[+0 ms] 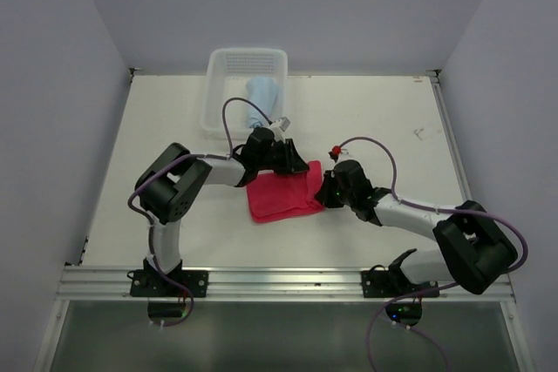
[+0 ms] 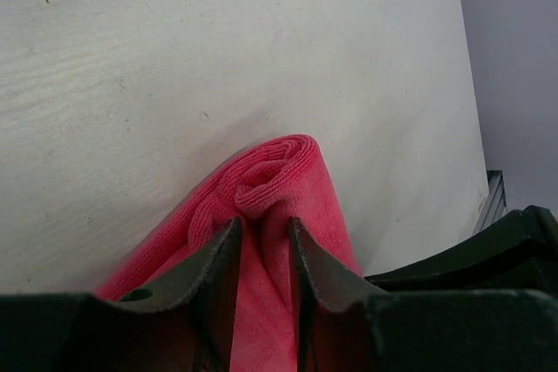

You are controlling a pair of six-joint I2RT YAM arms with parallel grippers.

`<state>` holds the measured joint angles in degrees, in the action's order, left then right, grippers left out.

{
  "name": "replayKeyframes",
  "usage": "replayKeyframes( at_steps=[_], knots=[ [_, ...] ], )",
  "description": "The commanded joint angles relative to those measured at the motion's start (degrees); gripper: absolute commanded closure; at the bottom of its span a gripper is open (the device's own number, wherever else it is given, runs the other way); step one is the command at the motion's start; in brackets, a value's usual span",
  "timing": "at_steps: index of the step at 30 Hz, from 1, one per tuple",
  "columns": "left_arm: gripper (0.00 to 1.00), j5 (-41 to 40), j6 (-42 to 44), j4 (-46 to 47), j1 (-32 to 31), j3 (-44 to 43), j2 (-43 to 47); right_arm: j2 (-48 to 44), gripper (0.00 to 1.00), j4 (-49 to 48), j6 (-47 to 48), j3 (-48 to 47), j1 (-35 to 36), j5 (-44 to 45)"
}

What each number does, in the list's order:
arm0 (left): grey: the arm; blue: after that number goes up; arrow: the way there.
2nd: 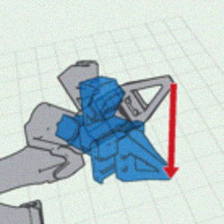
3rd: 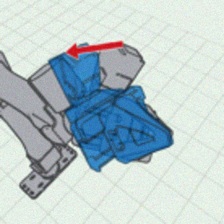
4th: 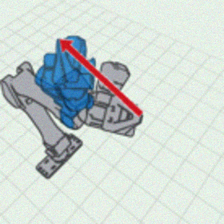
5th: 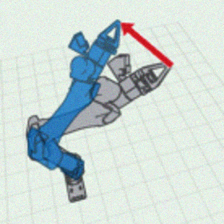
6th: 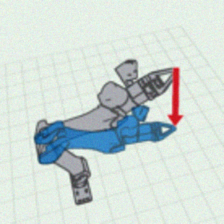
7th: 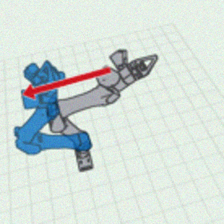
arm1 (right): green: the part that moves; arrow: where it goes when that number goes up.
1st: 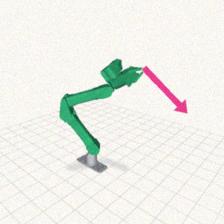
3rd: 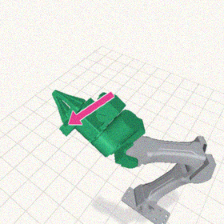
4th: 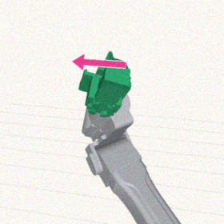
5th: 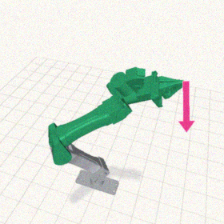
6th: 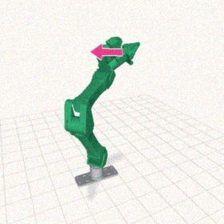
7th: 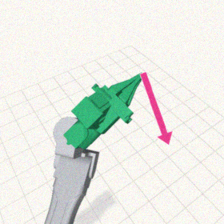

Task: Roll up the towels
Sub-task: Roll the towel

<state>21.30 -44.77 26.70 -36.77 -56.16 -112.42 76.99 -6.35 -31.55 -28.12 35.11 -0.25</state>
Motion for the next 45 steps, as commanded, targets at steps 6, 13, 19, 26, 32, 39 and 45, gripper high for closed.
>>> replayKeyframes(
  at_steps=[6, 13, 19, 26, 32, 39, 45],
  knots=[
    [0.68, 1.64, -0.84, -1.12, 0.83, -0.62, 6.95, 0.97, 1.0, 12.14, 2.81, -3.78, 9.86, 14.56],
    [0.61, 2.95, -2.07, -2.53, 0.83, -0.44, 8.27, 3.51, 1.0, 16.1, 1.67, -7.3, 14.8, 22.74],
    [0.57, 4.36, -2.6, -4.28, 0.74, -0.35, 8.36, 7.91, 1.0, 20.58, 0.97, -11.95, 19.55, 29.25],
    [0.55, 6.65, -2.51, -8.76, 0.65, -0.79, 7.74, 10.72, 1.0, 24.18, -0.62, -15.2, 22.45, 34.17],
    [0.55, 6.74, -1.81, -10.52, 0.56, -0.7, 9.06, 14.76, 1.0, 27.26, -0.53, -19.24, 25.79, 38.13],
    [0.55, 4.55, 3.81, -18.16, 0.65, -1.06, 7.22, 17.49, 1.0, 29.64, -0.7, -22.15, 28.69, 40.94],
    [0.68, 1.81, 8.82, -21.08, 0.56, 1.05, 6.25, 18.98, 1.0, 30.08, -0.35, -23.47, 29.75, 40.94]
  ],
)
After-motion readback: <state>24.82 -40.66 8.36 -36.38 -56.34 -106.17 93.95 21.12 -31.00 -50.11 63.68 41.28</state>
